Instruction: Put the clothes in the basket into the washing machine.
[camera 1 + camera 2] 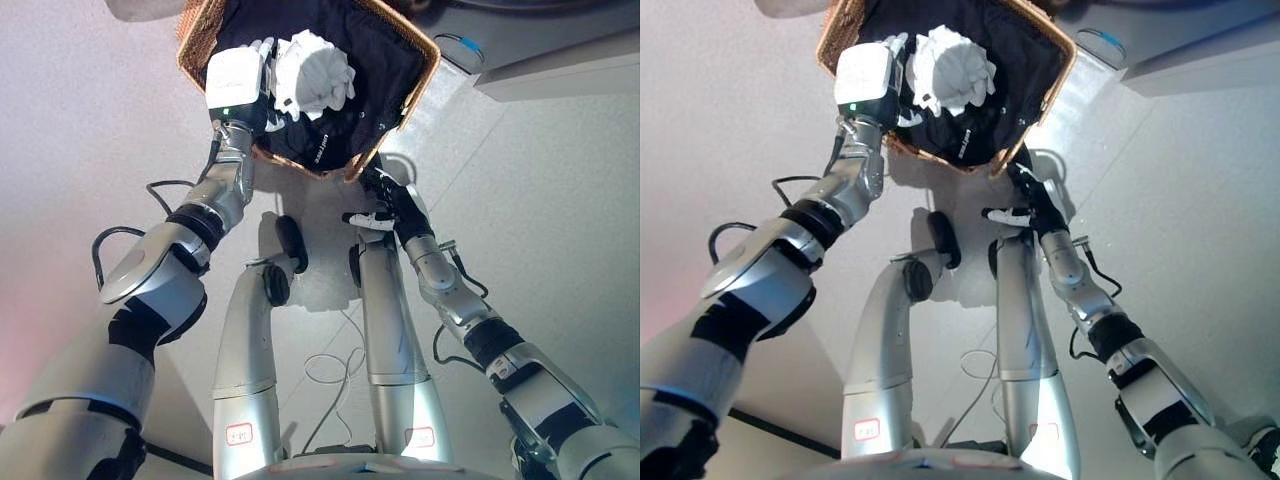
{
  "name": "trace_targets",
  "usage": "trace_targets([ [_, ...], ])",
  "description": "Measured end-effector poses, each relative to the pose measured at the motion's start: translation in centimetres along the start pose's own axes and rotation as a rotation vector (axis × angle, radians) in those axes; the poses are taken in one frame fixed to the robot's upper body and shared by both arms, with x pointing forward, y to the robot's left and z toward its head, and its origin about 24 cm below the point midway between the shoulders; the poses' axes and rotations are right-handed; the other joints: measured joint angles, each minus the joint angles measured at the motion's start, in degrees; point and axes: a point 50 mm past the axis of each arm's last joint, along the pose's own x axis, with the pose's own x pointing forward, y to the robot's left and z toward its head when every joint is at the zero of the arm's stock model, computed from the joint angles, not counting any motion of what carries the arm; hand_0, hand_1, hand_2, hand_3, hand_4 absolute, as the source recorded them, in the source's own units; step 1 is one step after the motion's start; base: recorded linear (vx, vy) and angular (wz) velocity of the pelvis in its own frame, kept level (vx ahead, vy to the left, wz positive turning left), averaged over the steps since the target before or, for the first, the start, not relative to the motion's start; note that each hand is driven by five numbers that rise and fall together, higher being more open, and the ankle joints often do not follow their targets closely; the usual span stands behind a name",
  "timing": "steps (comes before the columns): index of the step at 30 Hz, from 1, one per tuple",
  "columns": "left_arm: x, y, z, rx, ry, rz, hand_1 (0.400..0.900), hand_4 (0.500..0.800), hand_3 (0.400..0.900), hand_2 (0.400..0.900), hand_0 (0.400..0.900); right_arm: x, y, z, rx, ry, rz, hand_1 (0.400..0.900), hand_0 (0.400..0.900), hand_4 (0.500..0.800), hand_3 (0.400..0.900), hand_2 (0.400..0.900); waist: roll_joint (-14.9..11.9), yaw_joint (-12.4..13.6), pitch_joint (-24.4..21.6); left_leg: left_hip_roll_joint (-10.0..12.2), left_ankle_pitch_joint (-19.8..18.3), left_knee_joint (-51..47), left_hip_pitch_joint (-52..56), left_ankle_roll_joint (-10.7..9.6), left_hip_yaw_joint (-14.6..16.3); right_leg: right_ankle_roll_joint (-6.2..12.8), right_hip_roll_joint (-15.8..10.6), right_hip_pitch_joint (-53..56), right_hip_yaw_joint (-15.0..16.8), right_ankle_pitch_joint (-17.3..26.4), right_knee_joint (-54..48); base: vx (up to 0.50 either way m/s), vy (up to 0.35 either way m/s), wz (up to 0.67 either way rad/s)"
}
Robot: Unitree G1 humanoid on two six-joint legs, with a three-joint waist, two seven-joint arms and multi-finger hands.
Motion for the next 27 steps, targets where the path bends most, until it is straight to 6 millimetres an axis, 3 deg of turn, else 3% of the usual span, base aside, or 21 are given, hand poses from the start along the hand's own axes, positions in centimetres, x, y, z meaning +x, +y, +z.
trace_targets([
  [5, 0.5, 0.5, 0.9, 0.0, -0.009, 0.02, 0.9, 0.8, 0.9, 0.9, 0.9, 0.0, 0.0, 0.2, -0.001, -0.009, 0.002, 0.9, 0.9, 0.8, 0.9, 0.9, 0.0, 0.0, 0.0, 0.2, -0.4, 1.5, -1.2, 0.5, 0.2, 0.26, 0.4, -1.2, 0.1, -0.2, 1.1, 0.0, 0.005, -0.04],
  [12, 2.4, 3.2, 1.7, 0.044, -0.059, 0.096, 0.9, 0.8, 0.9, 0.9, 0.9, -0.2, -0.3, 1.3, 0.034, -0.06, 0.017, 0.9, 0.9, 0.8, 0.9, 0.9, 0.1, -0.3, 0.0, 1.3, -1.8, 5.2, -4.5, 0.5, 0.4, 0.78, 1.7, -4.5, 0.3, -0.6, 4.2, -0.02, -0.013, -0.07],
  [17, 2.3, 3.0, 2.1, 0.025, -0.061, 0.11, 0.9, 0.8, 0.9, 0.9, 0.9, -0.5, -0.1, 1.1, 0.062, -0.054, 0.014, 0.9, 0.9, 0.8, 0.9, 0.9, 0.3, -0.2, 0.1, 2.0, -3.1, 7.7, -4.9, 0.6, 0.1, 0.97, 2.2, -4.5, 0.0, -0.9, 5.3, -0.03, -0.021, -0.07],
  [26, 0.9, 0.5, 4.7, -0.089, -0.056, 0.044, 0.9, 0.8, 0.9, 0.9, 0.9, -0.6, -0.4, 2.0, 0.11, -0.1, -0.022, 0.9, 0.9, 0.8, 0.9, 0.9, 2.5, -0.9, 2.1, 2.9, -5.1, 11.7, -5.8, 2.4, 0.0, 2.32, 2.9, -4.5, -0.2, -2.0, 7.6, -0.02, -0.001, -0.04],
  [27, 1.0, 0.6, 4.7, -0.088, -0.055, 0.047, 0.835, 0.761, 0.835, 0.835, 0.835, -0.6, -0.4, 2.0, 0.114, -0.102, -0.021, 0.9, 0.9, 0.8, 0.9, 0.9, 2.6, -1.3, 2.4, 2.9, -5.3, 12.0, -5.8, 2.5, 0.1, 2.51, 2.9, -4.5, -0.2, -2.2, 8.0, -0.02, -0.011, -0.07],
])
